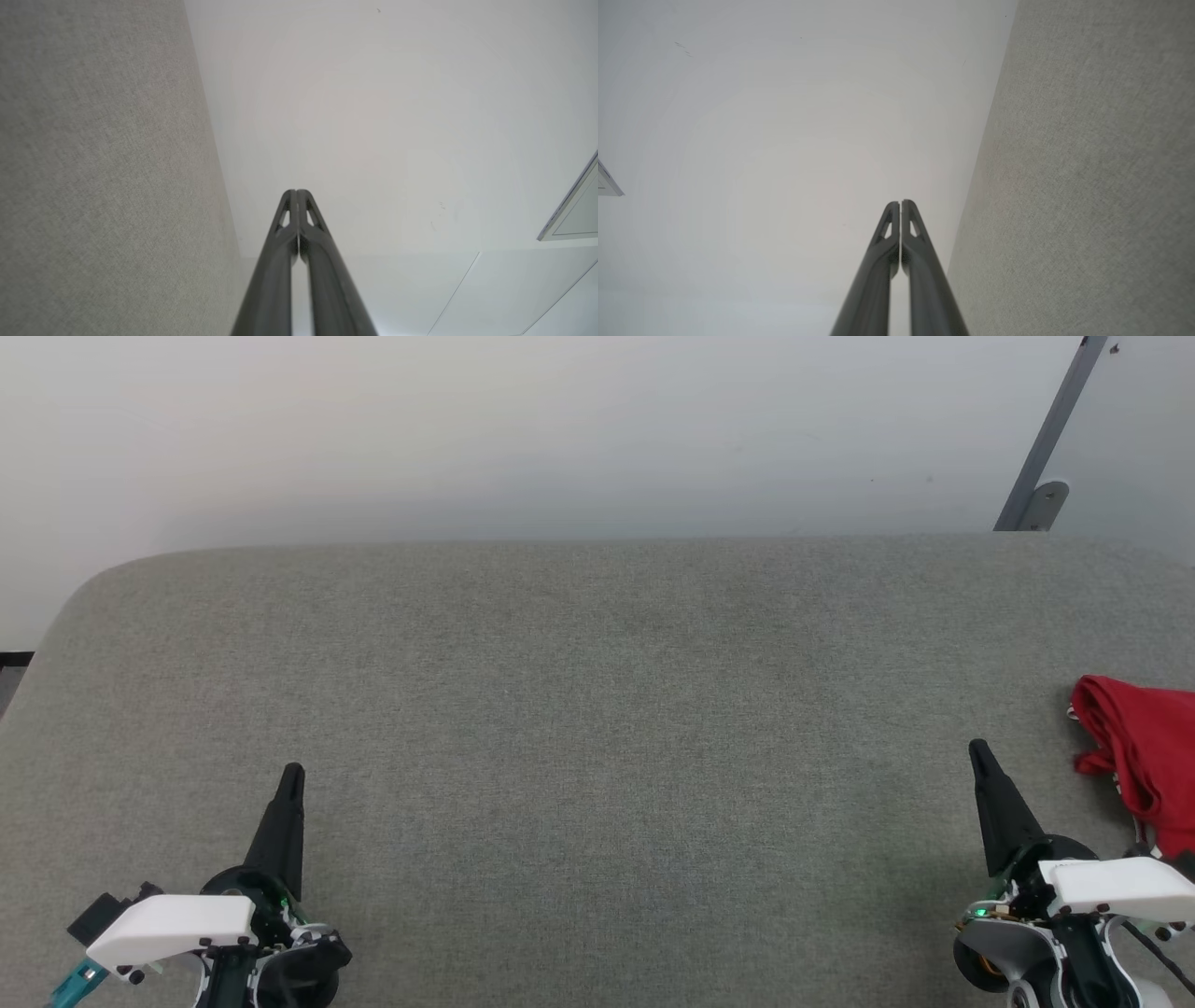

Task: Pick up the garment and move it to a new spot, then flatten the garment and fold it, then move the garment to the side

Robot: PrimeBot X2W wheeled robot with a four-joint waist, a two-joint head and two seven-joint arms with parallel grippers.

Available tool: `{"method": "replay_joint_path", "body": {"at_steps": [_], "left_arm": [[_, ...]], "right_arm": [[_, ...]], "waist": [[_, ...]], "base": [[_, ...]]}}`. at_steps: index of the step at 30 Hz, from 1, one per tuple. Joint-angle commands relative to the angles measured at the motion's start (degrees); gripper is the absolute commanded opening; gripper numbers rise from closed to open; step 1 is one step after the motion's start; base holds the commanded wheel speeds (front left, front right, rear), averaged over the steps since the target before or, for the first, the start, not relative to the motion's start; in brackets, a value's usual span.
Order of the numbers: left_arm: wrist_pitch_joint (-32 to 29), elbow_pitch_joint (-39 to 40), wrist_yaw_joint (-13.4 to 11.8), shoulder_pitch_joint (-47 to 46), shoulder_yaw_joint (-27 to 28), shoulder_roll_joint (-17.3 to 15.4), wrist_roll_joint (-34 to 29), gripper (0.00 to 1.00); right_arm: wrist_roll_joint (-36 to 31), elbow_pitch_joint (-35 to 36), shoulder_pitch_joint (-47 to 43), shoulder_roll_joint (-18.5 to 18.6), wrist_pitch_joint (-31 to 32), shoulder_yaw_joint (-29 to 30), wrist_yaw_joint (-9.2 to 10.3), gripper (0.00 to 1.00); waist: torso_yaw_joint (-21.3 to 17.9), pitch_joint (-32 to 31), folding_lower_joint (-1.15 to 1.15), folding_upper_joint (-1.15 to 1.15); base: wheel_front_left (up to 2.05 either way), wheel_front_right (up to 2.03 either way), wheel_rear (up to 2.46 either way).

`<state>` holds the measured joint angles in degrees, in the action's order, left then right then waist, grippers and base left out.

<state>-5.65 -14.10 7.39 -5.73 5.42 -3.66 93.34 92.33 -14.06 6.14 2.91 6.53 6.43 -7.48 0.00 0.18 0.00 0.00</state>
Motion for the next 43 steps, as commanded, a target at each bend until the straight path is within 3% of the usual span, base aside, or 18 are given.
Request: {"method": "replay_joint_path", "body": {"at_steps": [1,43], "left_arm": [[-0.23,0.04,0.18,-0.86,0.11,0.06,-0.13,0.0],[-0.6,0.01,0.18,-0.91,0.62,0.42,-0.62,0.0]], "right_arm": [[0.2,-0.07,0.22,-0.1,0.08,0.13,-0.02,0.0],[0.13,-0.08,0.23,-0.14,0.13,0.15,-0.02,0.0]], "waist": [[0.0,0.0,0.0,0.0],[0.0,0.0,0.0,0.0]], "base": [[0.0,0.0,0.0],[0.0,0.0,0.0]]}}
